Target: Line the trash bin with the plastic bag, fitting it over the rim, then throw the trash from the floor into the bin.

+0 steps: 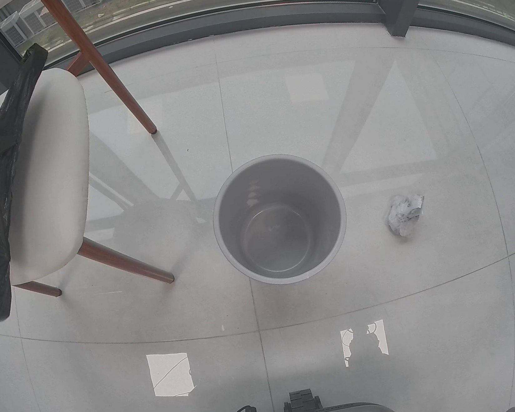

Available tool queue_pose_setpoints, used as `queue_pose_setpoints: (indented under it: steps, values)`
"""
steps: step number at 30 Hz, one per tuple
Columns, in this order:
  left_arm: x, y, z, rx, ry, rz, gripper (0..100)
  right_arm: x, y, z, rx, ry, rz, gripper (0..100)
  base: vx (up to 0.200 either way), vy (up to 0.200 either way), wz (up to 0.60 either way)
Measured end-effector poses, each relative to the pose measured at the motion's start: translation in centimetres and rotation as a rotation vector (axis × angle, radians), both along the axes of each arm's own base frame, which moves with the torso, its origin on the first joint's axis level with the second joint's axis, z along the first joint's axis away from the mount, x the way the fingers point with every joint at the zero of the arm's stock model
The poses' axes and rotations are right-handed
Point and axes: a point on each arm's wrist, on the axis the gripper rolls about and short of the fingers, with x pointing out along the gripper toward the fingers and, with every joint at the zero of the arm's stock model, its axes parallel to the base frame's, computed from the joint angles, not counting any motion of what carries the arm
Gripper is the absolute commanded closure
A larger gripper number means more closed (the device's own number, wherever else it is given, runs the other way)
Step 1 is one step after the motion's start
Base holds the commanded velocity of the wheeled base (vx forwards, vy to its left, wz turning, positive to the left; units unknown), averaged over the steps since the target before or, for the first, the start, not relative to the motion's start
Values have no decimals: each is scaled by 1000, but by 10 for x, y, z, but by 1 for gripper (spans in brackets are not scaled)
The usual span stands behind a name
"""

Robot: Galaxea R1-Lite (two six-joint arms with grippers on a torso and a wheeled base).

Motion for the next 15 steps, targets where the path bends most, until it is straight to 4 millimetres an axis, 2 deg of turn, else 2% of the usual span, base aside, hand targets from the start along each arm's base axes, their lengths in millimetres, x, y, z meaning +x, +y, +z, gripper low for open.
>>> queue_pose_setpoints:
  steps: [8, 12, 15]
  values:
    - [-31, -41, -12, -37, 86, -186, 100, 0, 0, 0, -3, -1, 1, 0, 0, 0, 0]
    - [-29, -61, -24, -28, 139, -262, 100, 0, 0, 0, -3, -1, 2, 0, 0, 0, 0]
    - [-17, -77, -29, -23, 133, -315, 100, 0, 0, 0, -1, 0, 3, 0, 0, 0, 0]
